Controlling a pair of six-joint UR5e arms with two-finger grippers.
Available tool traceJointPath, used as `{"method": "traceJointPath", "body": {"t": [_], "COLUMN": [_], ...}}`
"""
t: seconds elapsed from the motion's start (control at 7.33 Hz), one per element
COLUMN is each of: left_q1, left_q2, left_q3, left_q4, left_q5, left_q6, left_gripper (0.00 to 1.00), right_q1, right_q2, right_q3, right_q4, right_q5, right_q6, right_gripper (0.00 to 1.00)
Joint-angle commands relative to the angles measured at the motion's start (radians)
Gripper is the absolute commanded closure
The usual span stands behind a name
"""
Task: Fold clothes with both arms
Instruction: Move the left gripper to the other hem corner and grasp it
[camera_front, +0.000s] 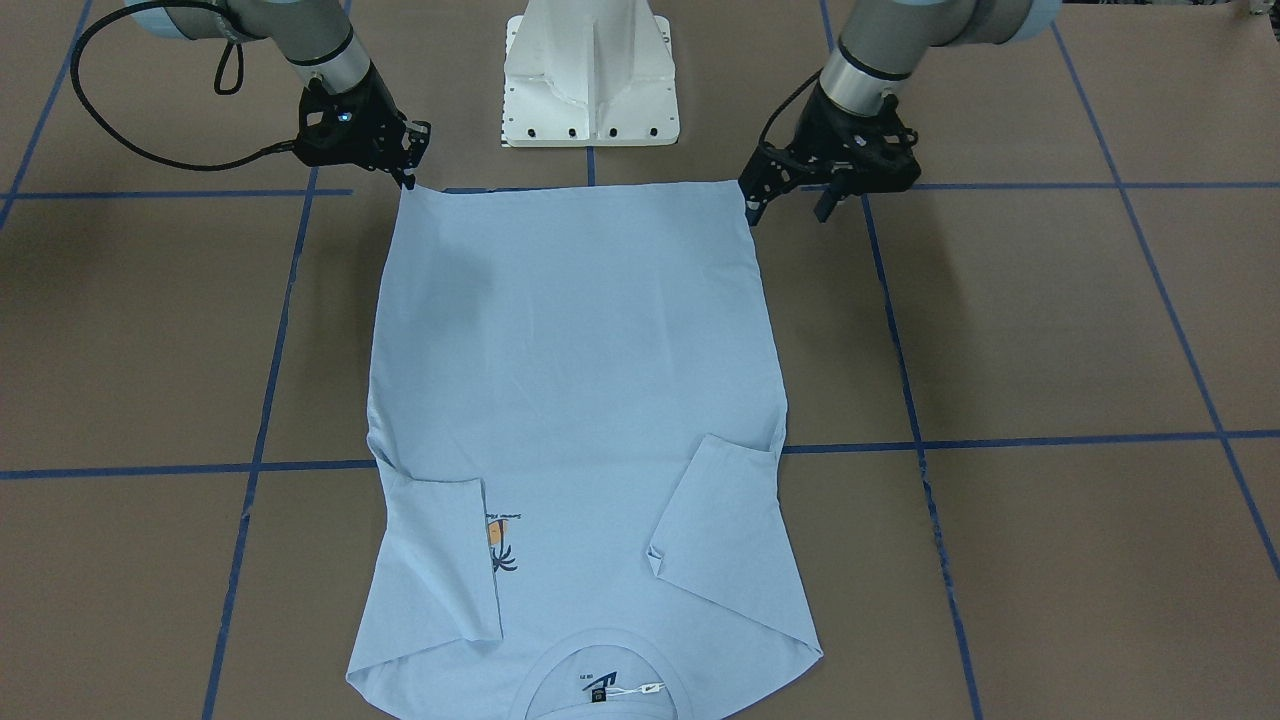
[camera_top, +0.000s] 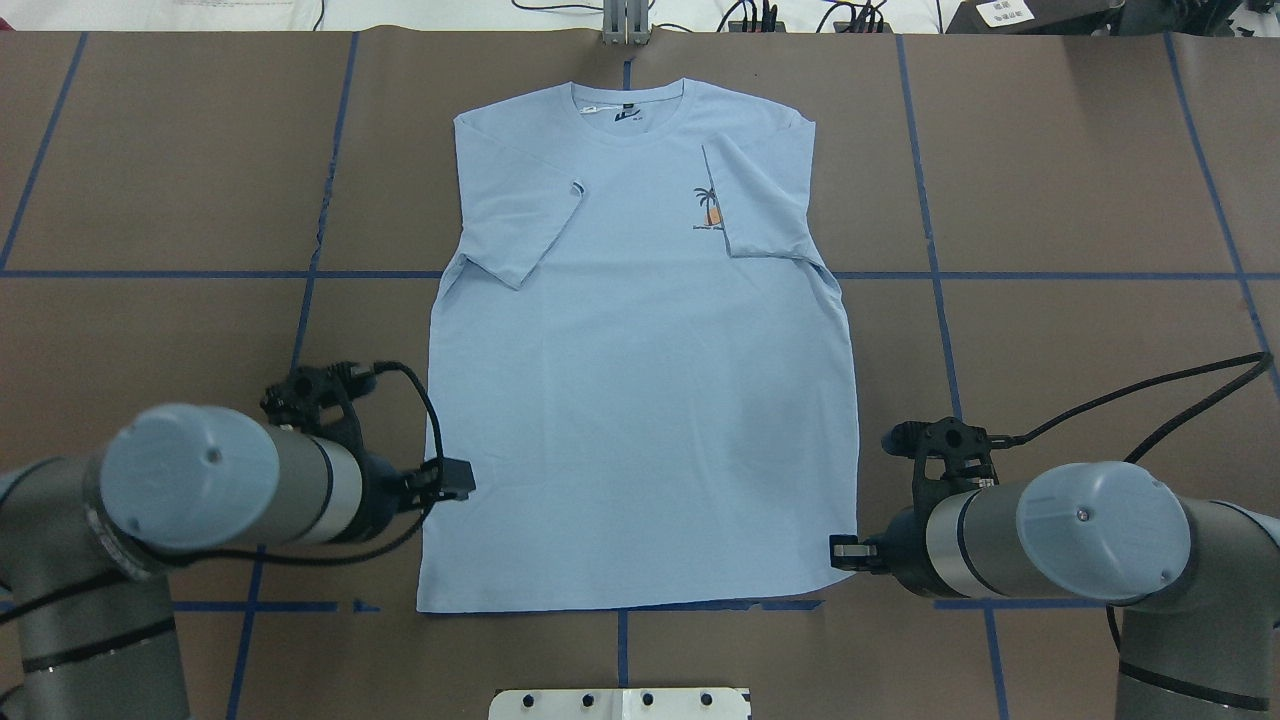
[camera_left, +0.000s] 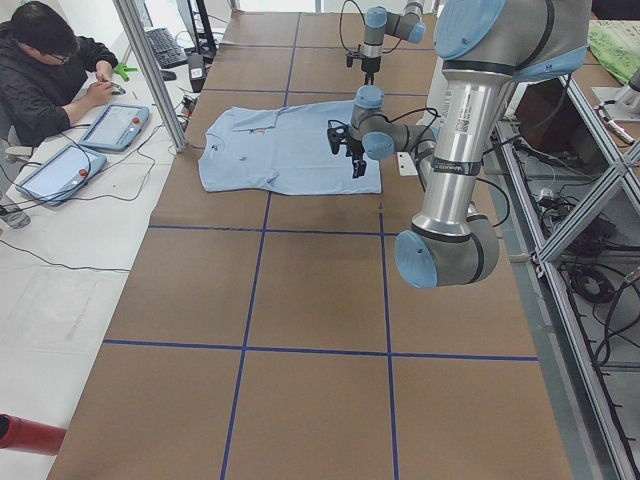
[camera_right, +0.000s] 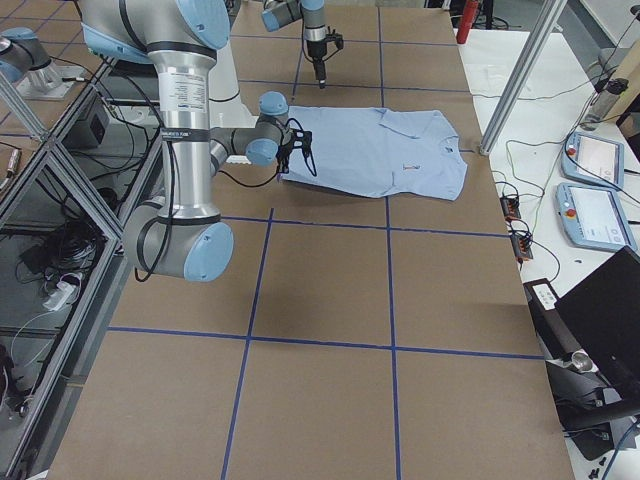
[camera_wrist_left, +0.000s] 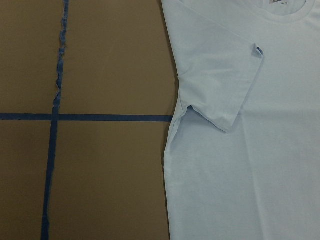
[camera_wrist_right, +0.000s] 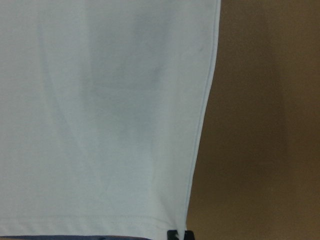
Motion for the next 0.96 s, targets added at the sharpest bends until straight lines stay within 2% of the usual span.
{"method": "traceJointPath", "body": {"t": [0.0,0.27,0.82], "left_q1": [0.126,0.129,0.161], "left_q2": [0.004,-0.005,-0.013], "left_q3": [0.049,0.063,0.103], "left_q4": [0.006,0.073,0.081], "left_q5": [0.085,0.089,0.089], "left_q6": [-0.093,-0.089,-0.083], "left_gripper": [0.01,0.02,0.05], "right_q1": [0.004,0.004,0.004], "right_q2": [0.009,0.016,0.023], "right_q3": [0.007,0.004,0.004], "right_q4": [0.006,0.006,0.006], "right_q5": [-0.001,0.002,0.002], "right_q6": [0.001,-0.001,0.001], "right_gripper": [1.0,1.0,1.0]}}
